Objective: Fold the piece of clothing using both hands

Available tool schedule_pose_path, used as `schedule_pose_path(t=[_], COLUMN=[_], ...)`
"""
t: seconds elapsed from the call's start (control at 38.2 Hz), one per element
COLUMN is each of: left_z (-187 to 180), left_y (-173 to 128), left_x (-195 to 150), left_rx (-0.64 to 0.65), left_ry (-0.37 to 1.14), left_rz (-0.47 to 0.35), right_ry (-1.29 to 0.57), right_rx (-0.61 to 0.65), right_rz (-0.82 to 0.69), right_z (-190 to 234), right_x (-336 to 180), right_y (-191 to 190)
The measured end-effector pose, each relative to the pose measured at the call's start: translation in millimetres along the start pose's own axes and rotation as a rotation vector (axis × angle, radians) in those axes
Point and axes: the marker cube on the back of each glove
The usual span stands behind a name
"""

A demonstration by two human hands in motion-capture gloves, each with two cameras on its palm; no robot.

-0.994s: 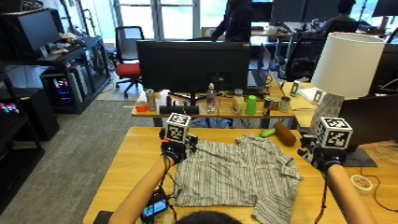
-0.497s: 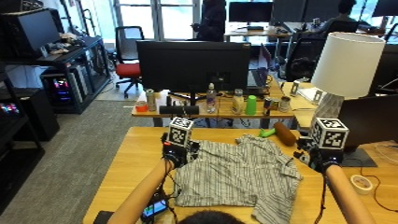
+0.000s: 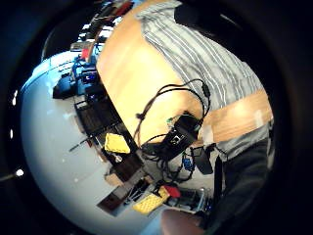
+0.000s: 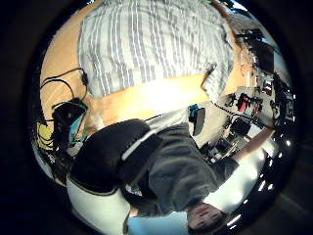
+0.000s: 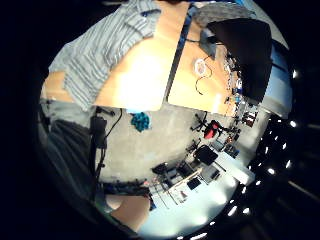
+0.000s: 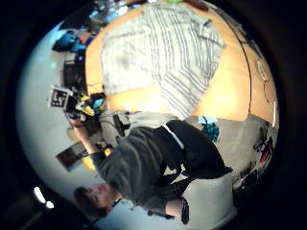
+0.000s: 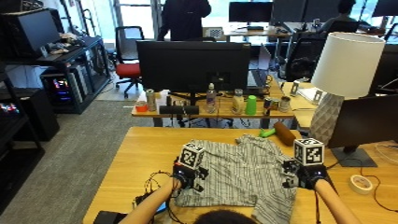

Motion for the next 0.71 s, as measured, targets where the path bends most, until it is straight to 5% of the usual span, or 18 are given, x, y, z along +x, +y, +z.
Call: schedule_pose_path(t=[0.29,0.71], left_z=[78,132], left_y=[-32,-61], left_x=[11,6], left_rx=[-0.144,-0.136], left_ry=[0.142,-0.037], left_rz=[0.02,-0.081], right_ry=[-0.017,0.109], right_rx=[-0.149,-0.291], right_rz=[-0.087,-0.061], right_z=[85,198], right_x=[-13,-15], right_y=[-32,-86])
